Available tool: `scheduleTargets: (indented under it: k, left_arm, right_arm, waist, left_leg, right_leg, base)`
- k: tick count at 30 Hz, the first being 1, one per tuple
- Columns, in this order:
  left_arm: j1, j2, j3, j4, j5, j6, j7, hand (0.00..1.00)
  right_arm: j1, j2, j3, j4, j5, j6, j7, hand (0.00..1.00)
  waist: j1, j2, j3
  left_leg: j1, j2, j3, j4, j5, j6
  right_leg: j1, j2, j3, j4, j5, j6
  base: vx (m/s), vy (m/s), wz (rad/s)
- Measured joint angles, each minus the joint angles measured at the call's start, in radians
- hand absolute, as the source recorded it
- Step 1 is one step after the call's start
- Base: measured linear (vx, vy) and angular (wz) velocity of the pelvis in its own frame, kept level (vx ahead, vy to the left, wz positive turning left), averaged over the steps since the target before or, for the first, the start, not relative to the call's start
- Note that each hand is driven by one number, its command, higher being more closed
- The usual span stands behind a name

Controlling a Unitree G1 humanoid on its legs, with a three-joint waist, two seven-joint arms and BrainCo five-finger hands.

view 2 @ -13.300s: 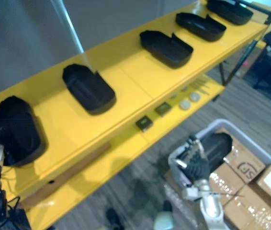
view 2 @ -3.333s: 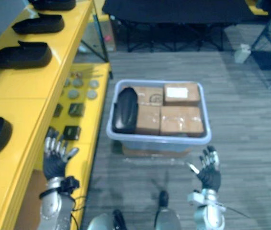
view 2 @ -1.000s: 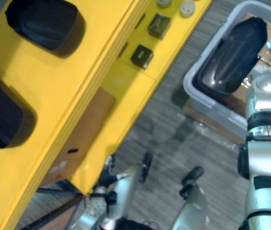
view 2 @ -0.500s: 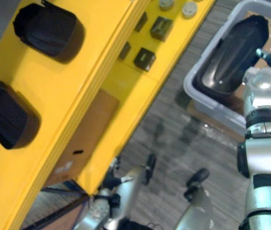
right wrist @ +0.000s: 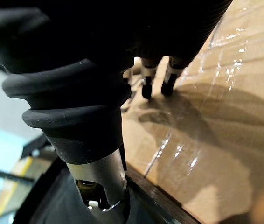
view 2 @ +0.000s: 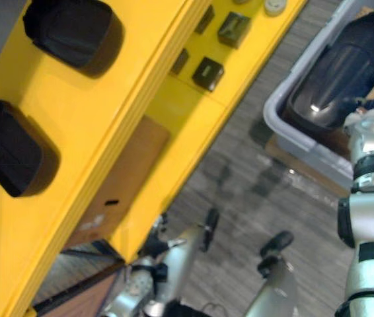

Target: Walk over and take plastic housings, then place them on the shelf

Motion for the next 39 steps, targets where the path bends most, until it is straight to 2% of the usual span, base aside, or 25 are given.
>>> scheduleTargets:
  k: [3, 6, 10, 14, 17, 20, 22, 25, 26, 28, 30, 32, 34, 35, 37, 39]
  left_arm:
    - [-0.005, 0.0, 0.0, 0.001, 0.0, -0.001, 0.0, 0.0]
    - [-0.012, 0.001, -0.001, 0.005, -0.006, -0.008, 0.0, 0.0]
    - [-0.011, 0.001, -0.003, 0.009, -0.005, -0.031, 0.002, 0.0]
    - [-0.011, 0.007, -0.017, -0.008, -0.004, -0.057, 0.003, 0.0]
    - [-0.002, 0.028, -0.027, -0.077, -0.005, -0.065, 0.002, 0.0]
    - [0.001, 0.043, -0.016, -0.153, -0.009, -0.083, -0.007, 0.0]
    - [0.001, 0.056, -0.002, -0.191, -0.009, -0.096, -0.013, 0.0]
    - [-0.006, 0.063, 0.043, -0.255, -0.022, -0.101, -0.022, 0.0]
    - [-0.015, 0.063, 0.052, -0.28, -0.041, -0.099, -0.024, 0.0]
    - [-0.034, 0.07, 0.063, -0.301, -0.055, -0.087, -0.028, 0.0]
    - [-0.061, 0.074, 0.07, -0.319, -0.078, -0.06, -0.036, 0.0]
    - [-0.083, 0.081, 0.091, -0.337, -0.076, -0.02, -0.043, 0.0]
    - [-0.143, 0.102, 0.099, -0.355, -0.064, 0.031, -0.045, 0.0]
    - [-0.162, 0.107, 0.1, -0.355, -0.063, 0.043, -0.046, 0.0]
    - [-0.254, 0.121, 0.1, -0.352, -0.065, 0.096, -0.063, 0.0]
    - [-0.328, 0.122, 0.099, -0.343, -0.087, 0.134, -0.08, 0.0]
  right_arm:
    - [-0.002, -0.04, 0.013, 0.005, -0.038, 0.025, 0.039, 1.0]
    - [-0.01, -0.059, 0.021, 0.007, -0.143, 0.055, 0.051, 1.0]
    - [-0.041, -0.064, 0.031, 0.015, -0.282, 0.141, 0.05, 1.0]
    - [-0.048, -0.072, 0.032, 0.043, -0.338, 0.188, 0.037, 1.0]
    - [-0.041, -0.068, 0.03, 0.081, -0.357, 0.188, 0.037, 1.0]
    - [-0.022, -0.054, 0.029, 0.079, -0.387, 0.131, 0.01, 1.0]
    - [-0.02, -0.034, 0.031, 0.078, -0.403, 0.098, -0.016, 1.0]
    - [-0.019, 0.002, 0.043, 0.062, -0.445, 0.051, -0.073, 1.0]
    - [-0.017, 0.012, 0.056, 0.052, -0.478, 0.031, -0.101, 1.0]
    - [-0.015, 0.016, 0.072, 0.015, -0.512, 0.023, -0.13, 1.0]
    - [-0.005, 0.021, 0.083, -0.021, -0.532, 0.005, -0.163, 1.0]
    - [0.002, 0.052, 0.085, -0.061, -0.538, -0.002, -0.197, 1.0]
    - [0.011, 0.084, 0.101, -0.127, -0.571, -0.003, -0.211, 1.0]
    - [0.016, 0.091, 0.109, -0.143, -0.58, -0.003, -0.213, 1.0]
    - [0.025, 0.136, 0.11, -0.177, -0.617, 0.007, -0.221, 1.0]
    - [0.025, 0.156, 0.11, -0.194, -0.629, 0.009, -0.228, 1.0]
  waist:
    - [0.014, 0.0, 0.0]
    - [0.017, 0.0, 0.0]
    - [0.024, 0.001, 0.0]
    - [0.04, 0.0, 0.0]
    - [0.038, -0.001, 0.0]
    - [0.036, -0.004, 0.002]
    - [0.023, -0.014, 0.009]
    - [0.001, -0.042, 0.03]
    - [-0.008, -0.064, 0.045]
    - [-0.019, -0.086, 0.057]
    - [-0.036, -0.099, 0.063]
    - [-0.057, -0.123, 0.063]
    - [-0.074, -0.161, 0.062]
    - [-0.08, -0.17, 0.06]
    - [-0.109, -0.206, 0.059]
    - [-0.124, -0.229, 0.05]
  left_leg:
    - [-0.018, 0.005, -0.002, 0.01, -0.002, -0.002]
    - [-0.031, 0.011, -0.002, 0.012, -0.002, -0.003]
    - [-0.032, 0.014, -0.003, 0.01, -0.002, -0.003]
    - [-0.033, 0.014, -0.009, 0.011, -0.002, -0.003]
    - [-0.033, 0.012, -0.024, 0.017, -0.003, -0.005]
    - [-0.046, 0.023, -0.029, 0.046, -0.014, -0.007]
    - [-0.046, 0.026, -0.028, 0.051, -0.015, -0.007]
    - [-0.036, 0.046, -0.021, 0.059, -0.018, -0.007]
    - [-0.024, 0.052, -0.012, 0.057, -0.018, -0.007]
    - [-0.018, 0.06, 0.002, 0.056, -0.018, -0.007]
    - [-0.009, 0.065, 0.011, 0.053, -0.018, -0.007]
    - [0.014, 0.075, 0.029, 0.044, -0.018, -0.007]
    - [0.044, 0.088, 0.055, 0.03, -0.017, -0.008]
    - [0.048, 0.091, 0.059, 0.027, -0.017, -0.008]
    - [0.075, 0.097, 0.076, 0.007, -0.012, -0.015]
    - [0.081, 0.105, 0.093, -0.003, -0.012, -0.015]
  right_leg:
    - [-0.012, 0.002, -0.009, -0.001, 0.0, 0.0]
    - [-0.014, 0.003, -0.029, -0.011, 0.011, -0.007]
    - [-0.013, 0.007, -0.034, -0.015, 0.015, -0.001]
    - [-0.007, 0.006, -0.045, -0.015, 0.015, -0.001]
    - [0.006, 0.01, -0.056, -0.018, 0.016, 0.001]
    - [0.008, 0.022, -0.056, -0.019, 0.021, -0.001]
    - [0.012, 0.033, -0.054, -0.024, 0.027, -0.001]
    - [0.034, 0.055, -0.047, -0.054, 0.05, -0.007]
    - [0.042, 0.06, -0.043, -0.064, 0.056, -0.009]
    - [0.046, 0.073, -0.026, -0.082, 0.068, -0.014]
    - [0.058, 0.08, -0.022, -0.102, 0.082, -0.014]
    - [0.073, 0.093, -0.009, -0.125, 0.098, -0.017]
    - [0.085, 0.108, 0.015, -0.144, 0.11, -0.021]
    - [0.09, 0.11, 0.022, -0.153, 0.114, -0.023]
    - [0.108, 0.122, 0.035, -0.185, 0.132, -0.025]
    - [0.111, 0.135, 0.053, -0.215, 0.152, -0.027]
  base:
    - [-0.03, 0.011, -0.02]
    - [0.02, 0.018, -0.04]
    - [0.04, 0.009, 0.0]
    - [0.01, 0.013, 0.05]
    - [-0.01, 0.023, 0.11]
    - [-0.04, 0.027, -0.04]
    - [-0.04, 0.013, -0.06]
    - [-0.04, 0.037, -0.14]
    - [-0.04, 0.018, -0.16]
    - [-0.06, 0.02, -0.22]
    - [-0.05, 0.035, -0.18]
    - [-0.04, 0.026, -0.22]
    - [-0.02, 0.01, -0.31]
    - [-0.02, 0.009, -0.24]
    - [-0.03, 0.027, -0.19]
    - [-0.03, 0.009, -0.29]
